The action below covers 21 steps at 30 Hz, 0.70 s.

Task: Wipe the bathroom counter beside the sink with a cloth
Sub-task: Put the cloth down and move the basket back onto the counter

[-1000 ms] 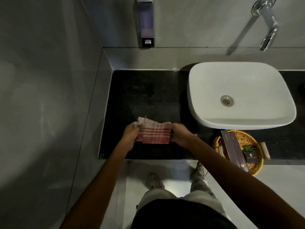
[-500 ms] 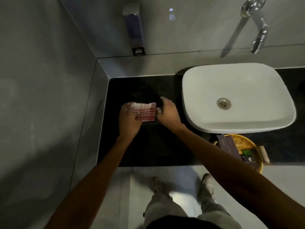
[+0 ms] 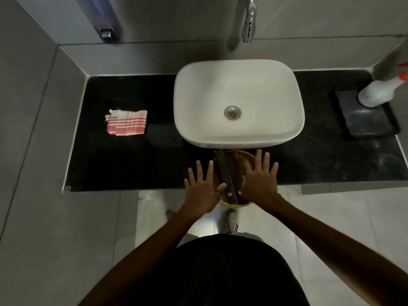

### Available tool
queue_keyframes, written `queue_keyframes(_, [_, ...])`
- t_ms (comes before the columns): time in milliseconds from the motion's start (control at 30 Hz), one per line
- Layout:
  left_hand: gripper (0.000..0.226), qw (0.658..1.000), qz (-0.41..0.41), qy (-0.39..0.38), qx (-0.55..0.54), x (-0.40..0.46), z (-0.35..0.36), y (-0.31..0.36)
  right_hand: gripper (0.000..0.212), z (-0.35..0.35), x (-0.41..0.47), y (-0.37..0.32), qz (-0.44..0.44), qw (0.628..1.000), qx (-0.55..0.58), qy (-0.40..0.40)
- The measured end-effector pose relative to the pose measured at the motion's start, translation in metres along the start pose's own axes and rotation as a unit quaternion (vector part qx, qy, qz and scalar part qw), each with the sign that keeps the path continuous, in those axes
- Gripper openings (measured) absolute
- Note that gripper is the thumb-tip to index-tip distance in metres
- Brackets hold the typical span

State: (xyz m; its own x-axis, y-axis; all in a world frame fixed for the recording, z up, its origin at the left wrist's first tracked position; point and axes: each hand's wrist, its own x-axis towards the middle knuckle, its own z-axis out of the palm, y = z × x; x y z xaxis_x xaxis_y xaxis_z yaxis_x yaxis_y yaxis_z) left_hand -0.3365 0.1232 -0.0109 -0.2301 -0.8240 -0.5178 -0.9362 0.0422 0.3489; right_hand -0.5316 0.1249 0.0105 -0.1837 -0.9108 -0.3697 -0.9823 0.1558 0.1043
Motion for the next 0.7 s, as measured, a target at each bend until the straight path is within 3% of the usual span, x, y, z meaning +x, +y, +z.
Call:
queue_keyframes(100, [0.092, 0.995, -0.009, -0.03, -0.09, 0.006, -0.003, 0.022, 0.059, 0.005, 0.01, 0.025, 0.022, 0.993, 0.063, -0.097])
queue_keyframes(167, [0.089, 0.986, -0.047, -0.01, -0.157, 0.007, -0.006, 0.027, 0.04, 0.002, 0.011, 0.029, 0.0, 0.989, 0.122, -0.086])
queue_keyframes(300, [0.083, 0.97, -0.097, 0.041, -0.22, -0.01, -0.022, 0.004, 0.039, -0.009, 0.01, 0.004, -0.054, 0.978, 0.174, -0.102])
queue_keyframes(433, [0.058, 0.95, -0.071, 0.132, -0.275, -0.036, -0.06, -0.066, 0.041, -0.031, 0.012, -0.065, -0.127, 0.958, 0.22, -0.136])
queue_keyframes(533, [0.041, 0.956, -0.056, 0.155, -0.244, -0.038, -0.099, -0.135, 0.043, -0.048, 0.023, -0.136, -0.161, 0.946, 0.247, -0.138])
queue_keyframes(700, [0.061, 0.971, -0.108, 0.121, -0.173, -0.01, -0.163, -0.249, 0.047, -0.068, 0.048, -0.252, -0.157, 0.939, 0.27, -0.145])
